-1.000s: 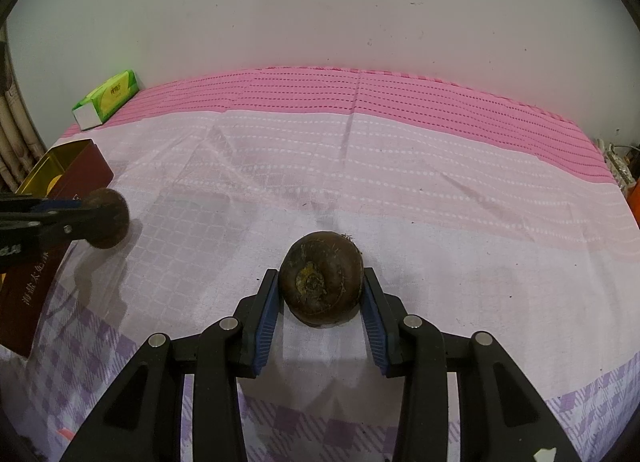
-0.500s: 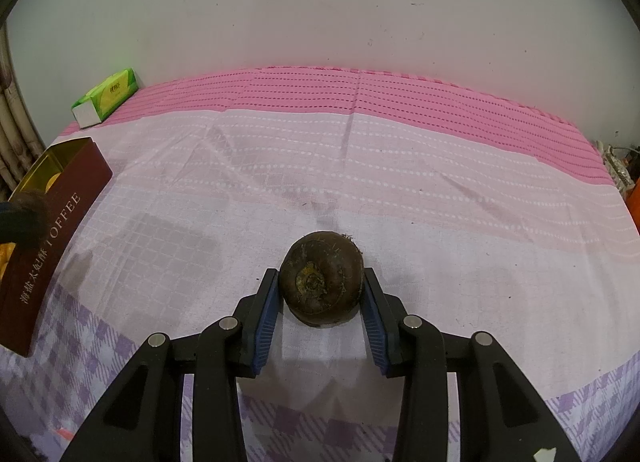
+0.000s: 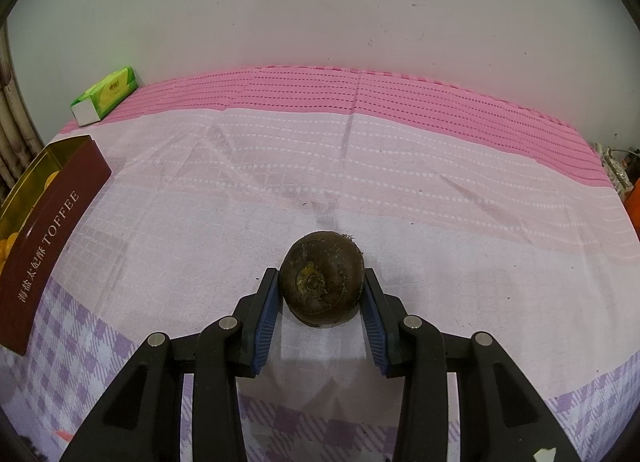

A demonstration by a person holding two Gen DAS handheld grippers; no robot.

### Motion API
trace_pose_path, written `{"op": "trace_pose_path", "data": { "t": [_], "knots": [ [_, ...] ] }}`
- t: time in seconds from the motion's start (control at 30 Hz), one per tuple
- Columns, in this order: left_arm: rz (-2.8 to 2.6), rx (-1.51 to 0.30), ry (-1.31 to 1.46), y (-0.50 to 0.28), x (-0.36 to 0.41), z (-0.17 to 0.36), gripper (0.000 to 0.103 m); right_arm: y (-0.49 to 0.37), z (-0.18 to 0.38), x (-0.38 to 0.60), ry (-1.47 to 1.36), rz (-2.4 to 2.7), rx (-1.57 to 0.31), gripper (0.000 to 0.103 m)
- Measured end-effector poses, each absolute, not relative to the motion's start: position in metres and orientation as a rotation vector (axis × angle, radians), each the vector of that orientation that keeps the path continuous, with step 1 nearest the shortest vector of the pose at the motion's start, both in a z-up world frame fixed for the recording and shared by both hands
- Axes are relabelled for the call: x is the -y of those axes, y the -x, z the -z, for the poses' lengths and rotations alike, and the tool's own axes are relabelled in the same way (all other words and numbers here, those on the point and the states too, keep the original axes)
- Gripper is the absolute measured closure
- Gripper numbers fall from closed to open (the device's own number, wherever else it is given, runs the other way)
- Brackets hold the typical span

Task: Organize fruits
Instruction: 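Carry the brown fruit into the tin and open the left gripper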

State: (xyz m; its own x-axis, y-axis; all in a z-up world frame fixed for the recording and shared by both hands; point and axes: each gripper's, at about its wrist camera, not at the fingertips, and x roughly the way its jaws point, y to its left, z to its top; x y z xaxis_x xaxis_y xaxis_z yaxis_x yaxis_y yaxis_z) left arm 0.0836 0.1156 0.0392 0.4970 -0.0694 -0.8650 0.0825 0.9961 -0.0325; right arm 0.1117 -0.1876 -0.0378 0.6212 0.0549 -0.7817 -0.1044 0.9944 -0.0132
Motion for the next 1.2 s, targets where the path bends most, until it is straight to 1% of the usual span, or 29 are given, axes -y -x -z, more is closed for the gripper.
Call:
{"op": "trace_pose_path", "data": {
  "t": [0.3, 0.53, 1.2],
  "knots": [
    [0.028, -1.106, -0.036, -0.072, -0.148, -0.015, 0.078, -0.112, 0.038, 0.188, 0.060, -0.091, -0.895, 0.065],
    [0.017, -1.136, -0.023, -0.069, -0.157, 0.002, 0.078, -0.111, 0.039, 0.187, 0.060, -0.091, -0.895, 0.065],
    [0.018, -1.126, -0.003, -0.070, -0.167, 0.004, 0.078, -0.112, 0.039, 0.188, 0.067, -0.091, -0.894, 0.066]
  ]
}}
